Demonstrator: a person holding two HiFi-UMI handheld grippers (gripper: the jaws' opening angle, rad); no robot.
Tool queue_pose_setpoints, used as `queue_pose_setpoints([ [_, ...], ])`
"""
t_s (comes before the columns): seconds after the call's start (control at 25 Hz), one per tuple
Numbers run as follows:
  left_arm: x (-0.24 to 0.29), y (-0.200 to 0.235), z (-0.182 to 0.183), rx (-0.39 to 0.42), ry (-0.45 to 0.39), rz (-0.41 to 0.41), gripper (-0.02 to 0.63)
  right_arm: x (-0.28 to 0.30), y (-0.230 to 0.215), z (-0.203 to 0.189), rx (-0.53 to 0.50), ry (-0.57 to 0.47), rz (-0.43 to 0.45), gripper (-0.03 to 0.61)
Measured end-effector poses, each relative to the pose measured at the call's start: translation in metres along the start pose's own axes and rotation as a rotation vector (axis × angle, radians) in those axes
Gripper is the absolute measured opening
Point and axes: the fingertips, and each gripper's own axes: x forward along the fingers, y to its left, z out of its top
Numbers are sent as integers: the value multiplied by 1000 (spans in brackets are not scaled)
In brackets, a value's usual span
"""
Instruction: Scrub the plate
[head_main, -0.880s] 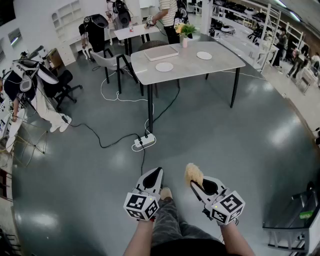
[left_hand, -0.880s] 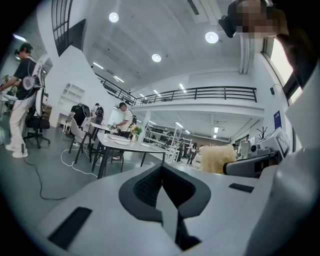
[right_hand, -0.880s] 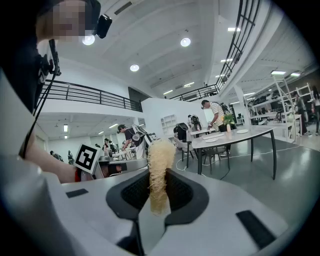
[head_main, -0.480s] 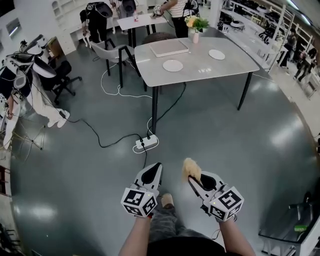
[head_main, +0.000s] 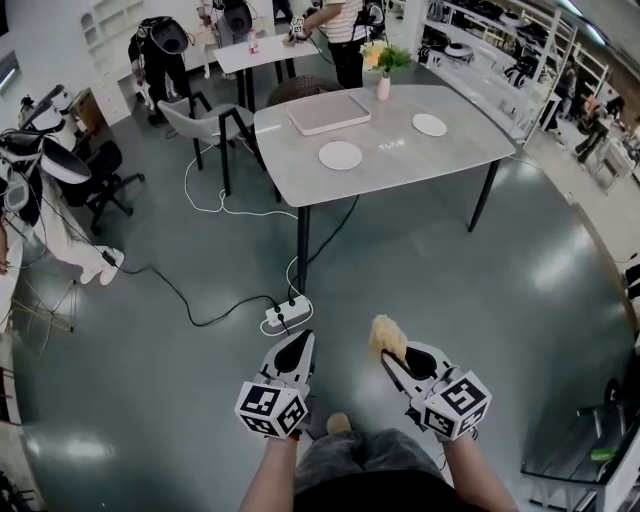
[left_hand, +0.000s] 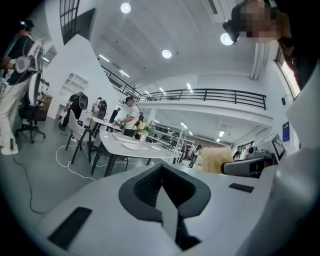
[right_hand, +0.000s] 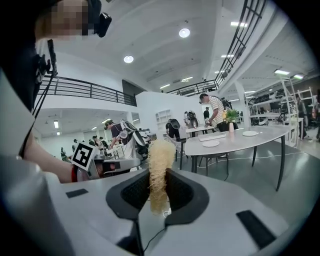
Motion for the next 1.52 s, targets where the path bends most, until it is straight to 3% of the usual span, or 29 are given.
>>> queue_pose_setpoints([
  [0.24,12,27,6,-33,20,22,14,20,-27,10,43,21,-28,81],
  [0.52,36,70,20,-49,13,64,14,70,-51,27,49,24,11,81],
  [1.16,209,126,82,10,37,-23,14,199,-165,95,-19,33,104,81],
  [1.32,245,130,89,6,30,-49,12,218,-194,102,-15,37,107,81],
  [1.52,268,138,83,-1,80,-43,13,232,-206,103,11,50,144,81],
])
